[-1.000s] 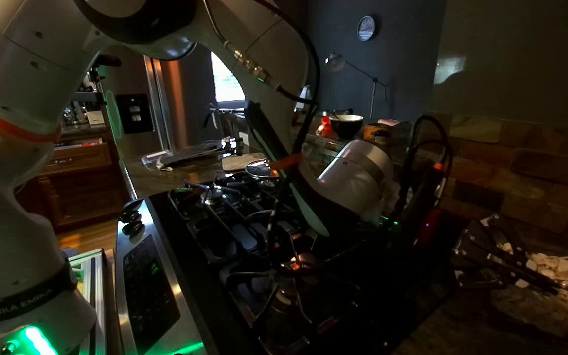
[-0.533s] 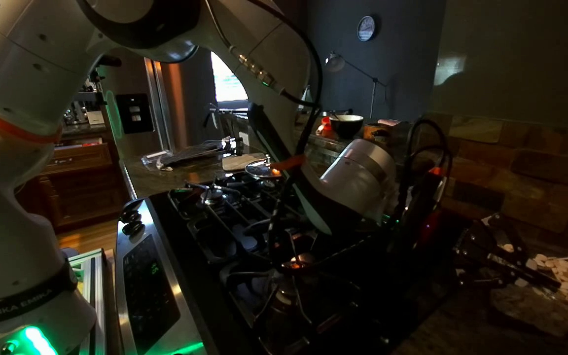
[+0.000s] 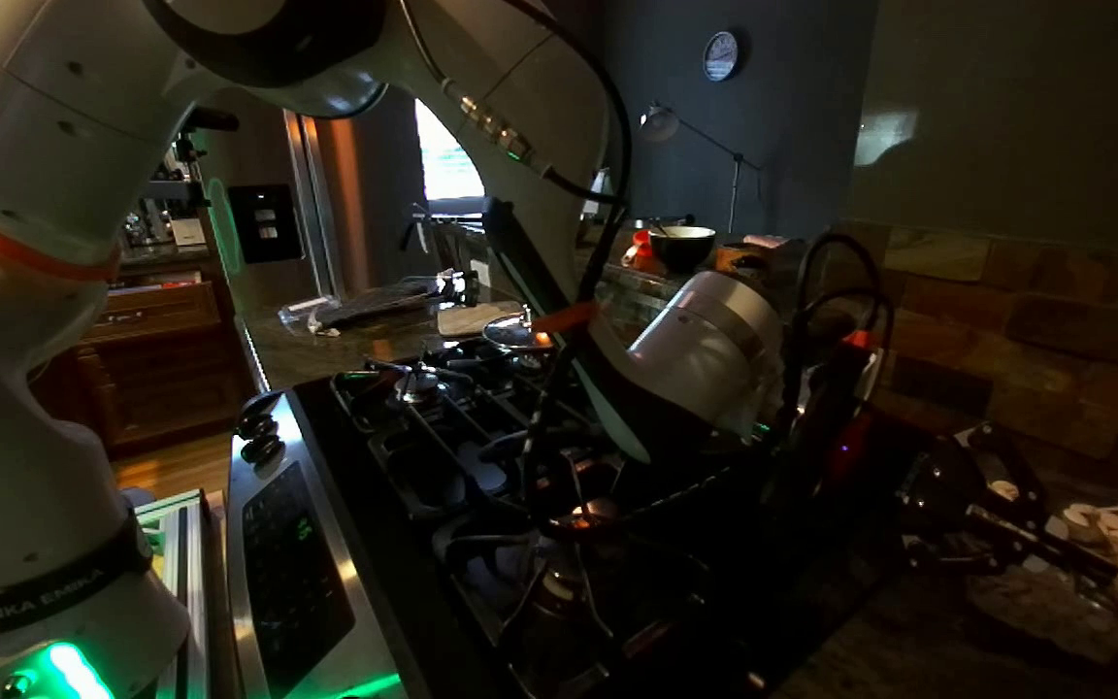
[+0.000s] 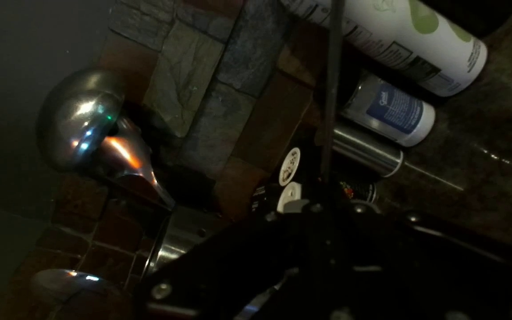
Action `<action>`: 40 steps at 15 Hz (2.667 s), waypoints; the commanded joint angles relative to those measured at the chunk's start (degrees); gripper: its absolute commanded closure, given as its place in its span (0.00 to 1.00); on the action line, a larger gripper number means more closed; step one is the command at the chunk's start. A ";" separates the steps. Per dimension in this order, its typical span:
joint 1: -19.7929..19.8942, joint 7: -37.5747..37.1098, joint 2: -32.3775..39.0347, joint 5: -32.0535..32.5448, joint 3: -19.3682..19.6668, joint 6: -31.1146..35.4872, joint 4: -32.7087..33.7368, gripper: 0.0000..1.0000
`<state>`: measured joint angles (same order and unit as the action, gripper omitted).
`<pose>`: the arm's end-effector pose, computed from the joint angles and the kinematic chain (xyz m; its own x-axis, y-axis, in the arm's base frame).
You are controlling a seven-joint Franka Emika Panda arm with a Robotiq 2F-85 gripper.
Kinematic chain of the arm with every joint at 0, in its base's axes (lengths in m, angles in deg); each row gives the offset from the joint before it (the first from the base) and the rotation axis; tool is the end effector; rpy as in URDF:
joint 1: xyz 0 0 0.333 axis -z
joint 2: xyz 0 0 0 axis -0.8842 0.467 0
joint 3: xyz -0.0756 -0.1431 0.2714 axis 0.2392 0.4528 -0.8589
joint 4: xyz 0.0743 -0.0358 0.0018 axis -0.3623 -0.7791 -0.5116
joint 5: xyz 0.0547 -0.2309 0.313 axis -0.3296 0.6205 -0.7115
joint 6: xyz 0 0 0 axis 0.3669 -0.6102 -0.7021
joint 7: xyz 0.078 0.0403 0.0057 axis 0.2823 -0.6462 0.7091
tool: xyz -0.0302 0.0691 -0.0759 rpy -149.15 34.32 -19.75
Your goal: Scoop the white chocolate pellets into the pan
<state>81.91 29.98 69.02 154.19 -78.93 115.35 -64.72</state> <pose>0.5770 -0.3548 0.2209 0.9010 0.1243 -0.4157 0.4232 -0.0405 0.9051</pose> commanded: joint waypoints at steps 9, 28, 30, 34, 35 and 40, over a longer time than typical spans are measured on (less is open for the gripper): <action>-1.61 -1.42 -20.27 7.20 1.45 0.48 -22.05 0.99; -3.27 -5.38 -32.71 15.39 1.79 -1.30 -35.48 0.99; -4.19 -5.25 -33.34 16.19 1.42 -2.25 -37.09 0.99; -6.20 -6.33 -35.28 18.04 0.81 -5.17 -41.11 0.99; -6.71 -6.55 -36.00 18.98 0.66 -6.08 -42.52 0.99; -8.62 -9.30 -39.73 26.02 -0.05 -5.88 -48.46 0.99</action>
<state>74.48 22.87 33.53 175.62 -78.77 110.25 -108.04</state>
